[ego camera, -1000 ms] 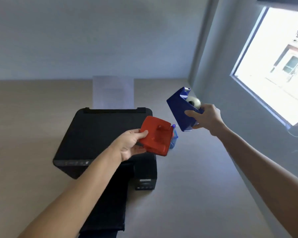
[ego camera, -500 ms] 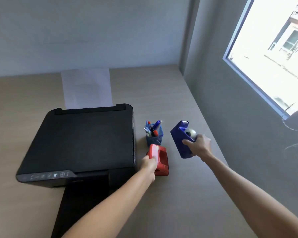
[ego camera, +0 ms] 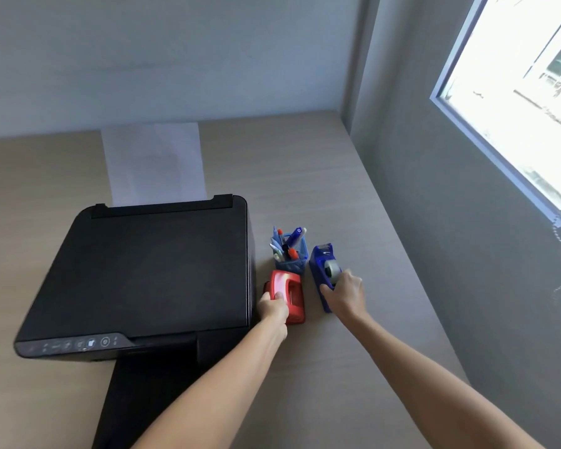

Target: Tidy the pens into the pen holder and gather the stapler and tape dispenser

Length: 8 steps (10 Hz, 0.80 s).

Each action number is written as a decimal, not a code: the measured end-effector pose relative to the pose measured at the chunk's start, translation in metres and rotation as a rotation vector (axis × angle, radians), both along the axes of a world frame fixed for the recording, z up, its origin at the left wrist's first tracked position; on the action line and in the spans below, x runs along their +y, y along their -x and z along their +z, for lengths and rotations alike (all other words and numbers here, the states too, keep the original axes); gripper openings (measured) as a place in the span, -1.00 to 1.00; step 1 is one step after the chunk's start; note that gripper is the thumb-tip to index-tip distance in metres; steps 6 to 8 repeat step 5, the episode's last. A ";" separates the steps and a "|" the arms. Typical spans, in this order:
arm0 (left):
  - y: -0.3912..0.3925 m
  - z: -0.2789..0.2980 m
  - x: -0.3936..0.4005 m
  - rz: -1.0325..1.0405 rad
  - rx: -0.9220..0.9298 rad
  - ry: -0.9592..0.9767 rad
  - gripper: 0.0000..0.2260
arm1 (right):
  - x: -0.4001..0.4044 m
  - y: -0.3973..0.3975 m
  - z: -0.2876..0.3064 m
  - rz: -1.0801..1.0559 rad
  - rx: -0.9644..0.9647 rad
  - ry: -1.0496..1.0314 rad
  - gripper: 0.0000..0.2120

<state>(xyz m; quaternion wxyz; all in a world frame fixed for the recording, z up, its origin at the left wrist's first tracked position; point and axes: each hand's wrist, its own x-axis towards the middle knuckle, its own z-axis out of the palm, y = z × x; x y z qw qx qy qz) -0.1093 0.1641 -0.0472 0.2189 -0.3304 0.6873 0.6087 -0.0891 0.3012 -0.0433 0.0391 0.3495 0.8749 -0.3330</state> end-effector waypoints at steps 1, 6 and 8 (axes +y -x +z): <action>0.002 0.002 0.000 -0.032 -0.006 0.047 -0.70 | 0.000 -0.001 0.001 0.014 -0.001 -0.002 -0.66; -0.078 0.061 -0.027 -0.471 0.012 0.009 -0.45 | -0.002 -0.037 0.071 0.111 0.168 0.011 -0.30; -0.078 0.061 -0.027 -0.471 0.012 0.009 -0.45 | -0.002 -0.037 0.071 0.111 0.168 0.011 -0.30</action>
